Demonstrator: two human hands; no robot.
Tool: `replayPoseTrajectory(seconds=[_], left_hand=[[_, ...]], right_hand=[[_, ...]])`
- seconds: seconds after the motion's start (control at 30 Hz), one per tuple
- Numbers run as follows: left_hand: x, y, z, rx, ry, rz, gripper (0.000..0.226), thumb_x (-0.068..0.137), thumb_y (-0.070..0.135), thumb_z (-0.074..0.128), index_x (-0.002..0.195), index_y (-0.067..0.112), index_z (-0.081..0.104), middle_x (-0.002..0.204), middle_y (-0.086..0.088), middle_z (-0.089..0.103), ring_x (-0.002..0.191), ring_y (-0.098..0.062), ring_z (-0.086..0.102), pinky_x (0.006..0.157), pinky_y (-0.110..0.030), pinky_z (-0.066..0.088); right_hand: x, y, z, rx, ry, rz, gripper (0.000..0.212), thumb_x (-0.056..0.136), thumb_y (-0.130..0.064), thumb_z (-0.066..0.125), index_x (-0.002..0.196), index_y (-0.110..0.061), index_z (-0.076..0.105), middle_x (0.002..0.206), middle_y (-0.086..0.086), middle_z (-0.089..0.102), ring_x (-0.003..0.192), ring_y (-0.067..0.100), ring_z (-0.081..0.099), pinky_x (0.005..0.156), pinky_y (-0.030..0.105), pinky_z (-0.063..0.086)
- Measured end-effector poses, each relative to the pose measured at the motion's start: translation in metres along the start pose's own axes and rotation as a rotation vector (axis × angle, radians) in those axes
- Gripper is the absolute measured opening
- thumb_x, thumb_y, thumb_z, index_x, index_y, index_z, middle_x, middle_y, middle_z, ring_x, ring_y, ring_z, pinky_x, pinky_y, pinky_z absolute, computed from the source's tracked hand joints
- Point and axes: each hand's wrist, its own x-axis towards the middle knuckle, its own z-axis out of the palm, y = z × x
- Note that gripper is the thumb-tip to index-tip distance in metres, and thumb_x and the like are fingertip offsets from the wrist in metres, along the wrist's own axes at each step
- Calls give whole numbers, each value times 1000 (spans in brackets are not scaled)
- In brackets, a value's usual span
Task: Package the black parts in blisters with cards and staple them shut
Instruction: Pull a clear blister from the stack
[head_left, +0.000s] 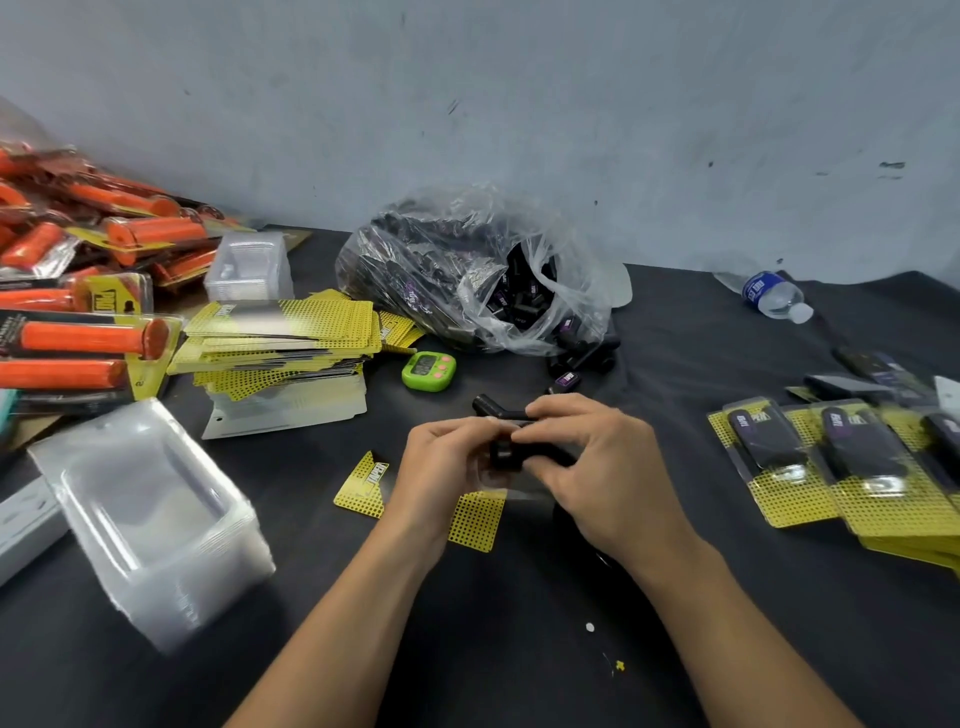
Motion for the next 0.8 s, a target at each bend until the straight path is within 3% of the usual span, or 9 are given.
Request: replayPoseTrajectory(seconds=[0.07, 0.2, 0.27, 0.33, 0.43, 0.53, 0.63, 0.73, 0.8], left_hand=[[0, -1, -1, 63, -9, 10, 18, 90, 1, 66, 87, 7, 83, 85, -14, 77, 74, -19, 74, 57, -25, 56], [2, -3, -3, 97, 7, 31, 23, 87, -3, 72, 82, 16, 85, 83, -9, 78, 75, -16, 74, 61, -24, 56], [4, -3, -4, 79, 30, 38, 22, 87, -3, 72, 80, 14, 84, 79, -8, 77, 73, -18, 75, 59, -24, 57], [4, -2, -4, 69, 46, 44, 21, 87, -3, 72, 80, 11, 84, 80, -10, 78, 74, -20, 75, 60, -25, 57], [6, -2, -5, -47, 54, 25, 19, 87, -5, 69, 82, 7, 83, 89, -19, 78, 78, -29, 77, 63, -30, 60], [6, -1, -7, -138, 25, 8, 20, 88, -6, 67, 83, 5, 82, 91, -20, 76, 80, -31, 77, 62, -33, 61], [7, -3, -7, -147, 42, 20, 20, 88, -6, 66, 82, 5, 82, 92, -18, 76, 81, -32, 76, 64, -35, 61], [6, -3, -7, -184, -35, -4, 14, 87, 9, 70, 92, 7, 82, 101, -16, 76, 86, -30, 74, 70, -33, 61], [5, -1, -9, -295, -222, -64, 49, 76, 32, 83, 117, 6, 76, 118, -14, 71, 99, -26, 69, 85, -35, 57]], right_hand=[[-1, 0, 5, -65, -42, 41, 35, 76, -9, 87, 103, -32, 83, 124, -15, 71, 124, 10, 55, 111, 23, 39], [2, 2, -3, 68, 88, 183, 35, 75, -22, 88, 106, -38, 81, 129, -18, 68, 126, -2, 51, 103, 1, 28], [4, 6, -9, 29, 135, 278, 50, 77, -37, 85, 126, -41, 71, 126, -23, 63, 119, -4, 54, 98, 7, 35], [4, 8, -12, 28, 37, 377, 65, 80, -47, 81, 140, -43, 58, 127, -23, 62, 108, -3, 59, 92, 17, 42], [5, 11, -11, 200, 14, 482, 64, 71, -43, 90, 130, -41, 66, 113, -22, 73, 86, -7, 66, 80, 18, 49], [4, 14, -8, 278, 96, 550, 63, 60, -34, 99, 118, -35, 74, 95, -16, 77, 83, -5, 70, 83, 29, 59], [4, 12, -7, 172, 173, 550, 86, 55, -41, 100, 134, -34, 65, 111, -14, 75, 87, -4, 71, 88, 28, 57], [4, 13, -6, 173, 195, 558, 94, 52, -47, 99, 136, -35, 61, 126, -9, 71, 111, 3, 67, 89, 20, 50], [4, 14, -6, 215, 224, 598, 80, 51, -47, 99, 124, -34, 68, 111, -13, 74, 101, -2, 68, 75, 14, 48]])
